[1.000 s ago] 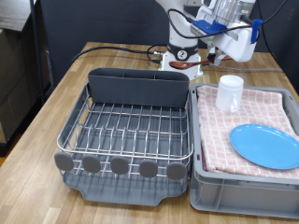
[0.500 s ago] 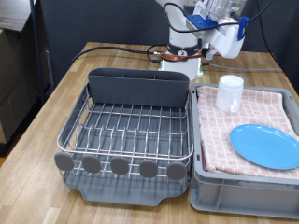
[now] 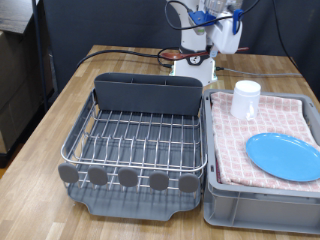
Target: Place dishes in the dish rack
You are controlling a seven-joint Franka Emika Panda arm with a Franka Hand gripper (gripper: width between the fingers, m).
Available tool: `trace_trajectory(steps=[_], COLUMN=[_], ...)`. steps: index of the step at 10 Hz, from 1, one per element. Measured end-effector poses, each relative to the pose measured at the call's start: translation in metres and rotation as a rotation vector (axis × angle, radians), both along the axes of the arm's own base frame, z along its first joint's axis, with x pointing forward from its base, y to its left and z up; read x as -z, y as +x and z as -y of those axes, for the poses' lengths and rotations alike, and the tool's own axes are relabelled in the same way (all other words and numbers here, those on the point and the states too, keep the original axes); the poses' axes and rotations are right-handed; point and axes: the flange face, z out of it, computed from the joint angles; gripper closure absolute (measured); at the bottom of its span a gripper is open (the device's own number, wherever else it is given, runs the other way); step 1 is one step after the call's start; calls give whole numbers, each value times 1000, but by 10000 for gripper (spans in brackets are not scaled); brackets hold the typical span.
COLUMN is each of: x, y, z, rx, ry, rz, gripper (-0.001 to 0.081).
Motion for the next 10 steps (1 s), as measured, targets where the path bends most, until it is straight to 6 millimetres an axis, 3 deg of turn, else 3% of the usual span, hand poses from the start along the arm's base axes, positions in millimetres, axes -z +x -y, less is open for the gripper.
trace_trajectory(steps=[4,10], x=[14,15], y=[-9,-8], z=[38,52], rx=[-13,69], ry=[169,285], rz=[-36,-33], gripper=[711,711])
